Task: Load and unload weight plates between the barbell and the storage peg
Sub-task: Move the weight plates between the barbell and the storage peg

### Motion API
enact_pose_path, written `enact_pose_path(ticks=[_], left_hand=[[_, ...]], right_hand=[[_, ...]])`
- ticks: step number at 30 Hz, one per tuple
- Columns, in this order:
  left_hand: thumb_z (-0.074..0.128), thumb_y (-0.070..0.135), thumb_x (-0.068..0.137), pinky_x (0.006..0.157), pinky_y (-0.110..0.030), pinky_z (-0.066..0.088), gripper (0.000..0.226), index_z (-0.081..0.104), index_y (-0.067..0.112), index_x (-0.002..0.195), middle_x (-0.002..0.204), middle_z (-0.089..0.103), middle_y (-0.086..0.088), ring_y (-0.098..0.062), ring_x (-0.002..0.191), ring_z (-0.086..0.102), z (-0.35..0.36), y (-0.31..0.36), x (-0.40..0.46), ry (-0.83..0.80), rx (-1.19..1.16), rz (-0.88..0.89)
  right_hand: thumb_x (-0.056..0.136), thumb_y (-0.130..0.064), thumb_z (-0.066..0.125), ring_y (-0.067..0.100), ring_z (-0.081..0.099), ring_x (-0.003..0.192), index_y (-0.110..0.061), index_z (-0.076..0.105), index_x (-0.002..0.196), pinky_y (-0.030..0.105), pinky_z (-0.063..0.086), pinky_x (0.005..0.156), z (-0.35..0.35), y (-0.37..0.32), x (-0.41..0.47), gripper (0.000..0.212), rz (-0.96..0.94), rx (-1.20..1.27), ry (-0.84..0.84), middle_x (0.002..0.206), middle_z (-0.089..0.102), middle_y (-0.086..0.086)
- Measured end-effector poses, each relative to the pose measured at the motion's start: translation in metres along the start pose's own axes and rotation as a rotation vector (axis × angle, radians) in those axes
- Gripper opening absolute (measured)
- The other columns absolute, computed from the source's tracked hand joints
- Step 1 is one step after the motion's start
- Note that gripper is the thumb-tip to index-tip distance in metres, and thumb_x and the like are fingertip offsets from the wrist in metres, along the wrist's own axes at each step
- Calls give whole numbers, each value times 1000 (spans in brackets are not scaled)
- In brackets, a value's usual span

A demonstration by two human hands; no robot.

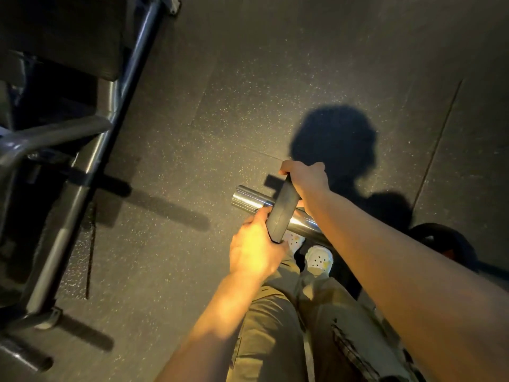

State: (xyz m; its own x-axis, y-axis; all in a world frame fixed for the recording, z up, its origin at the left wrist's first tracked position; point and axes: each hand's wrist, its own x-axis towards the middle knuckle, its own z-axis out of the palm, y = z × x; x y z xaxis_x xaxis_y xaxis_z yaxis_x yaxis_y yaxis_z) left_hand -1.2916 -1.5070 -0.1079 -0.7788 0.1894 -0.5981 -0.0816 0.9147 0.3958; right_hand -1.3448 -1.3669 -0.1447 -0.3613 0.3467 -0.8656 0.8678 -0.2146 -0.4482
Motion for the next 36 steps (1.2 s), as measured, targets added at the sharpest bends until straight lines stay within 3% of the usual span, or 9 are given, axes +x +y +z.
enact_pose_path(ticks=[5, 10, 17, 20, 22, 25, 31, 33, 36], left_hand=[[72, 22, 75, 78, -29, 50, 66, 47, 34, 135, 93, 56, 10, -20, 90, 62, -5, -15, -4, -16, -135, 83], [72, 19, 72, 72, -31, 51, 63, 53, 33, 130, 89, 58, 9, -20, 83, 61, -16, -36, 4, 17, -156, 107], [72, 20, 75, 82, -35, 49, 61, 52, 28, 132, 105, 66, -2, -26, 98, 61, -37, -63, 24, 107, -178, 17], [74, 19, 77, 89, -29, 43, 64, 48, 26, 134, 121, 59, 1, -19, 108, 55, -32, -58, 22, 185, -191, 72], [77, 20, 77, 87, -23, 40, 54, 53, 20, 126, 119, 53, 1, -16, 106, 53, -27, -50, 22, 274, -232, 70], [79, 27, 76, 84, -31, 45, 41, 57, 17, 110, 107, 54, 1, -19, 102, 54, -30, -37, 29, 345, -236, 43], [70, 24, 84, 78, -31, 40, 45, 48, 19, 123, 107, 63, -3, -24, 107, 52, -43, -10, 42, 271, -125, 62], [70, 28, 84, 77, -34, 47, 43, 48, 19, 120, 98, 64, -4, -27, 99, 59, -47, -4, 48, 228, -177, 9], [69, 33, 84, 76, -38, 50, 44, 48, 21, 120, 98, 64, -5, -31, 93, 61, -56, -4, 58, 122, -119, 7]], right_hand=[[81, -28, 62, 26, 52, 103, -11, 22, 141, 37, 50, 82, 14, -3, -4, 74, -22, -4, 72, 117, 49, 11], [78, -30, 64, 29, 55, 103, -15, 27, 135, 46, 54, 89, 38, -12, -8, 70, -30, 4, 69, 116, 51, 10], [82, -28, 63, 25, 51, 102, -11, 24, 137, 38, 50, 83, 73, -33, -8, 69, -106, 46, -45, 117, 45, 8], [82, -31, 63, 25, 50, 104, -15, 20, 142, 38, 50, 84, 72, -34, -4, 76, -77, 63, -53, 120, 45, 8], [81, -34, 64, 26, 51, 100, -16, 20, 143, 44, 52, 89, 72, -33, -2, 78, -57, 38, -24, 118, 47, 9], [80, -36, 65, 24, 52, 94, -16, 19, 142, 45, 52, 88, 71, -33, 1, 80, -82, -17, -19, 116, 48, 10], [87, -62, 53, 27, 51, 119, -16, 25, 147, 43, 45, 102, 51, -14, -8, 80, -171, -36, -125, 135, 48, 10], [93, -65, 38, 24, 49, 123, -18, 34, 145, 38, 40, 102, 31, 10, -12, 71, -215, -142, -179, 138, 49, 7], [89, -69, 41, 18, 56, 109, -23, 43, 133, 38, 46, 93, -12, 64, -9, 64, -299, -750, -169, 123, 57, 0]])
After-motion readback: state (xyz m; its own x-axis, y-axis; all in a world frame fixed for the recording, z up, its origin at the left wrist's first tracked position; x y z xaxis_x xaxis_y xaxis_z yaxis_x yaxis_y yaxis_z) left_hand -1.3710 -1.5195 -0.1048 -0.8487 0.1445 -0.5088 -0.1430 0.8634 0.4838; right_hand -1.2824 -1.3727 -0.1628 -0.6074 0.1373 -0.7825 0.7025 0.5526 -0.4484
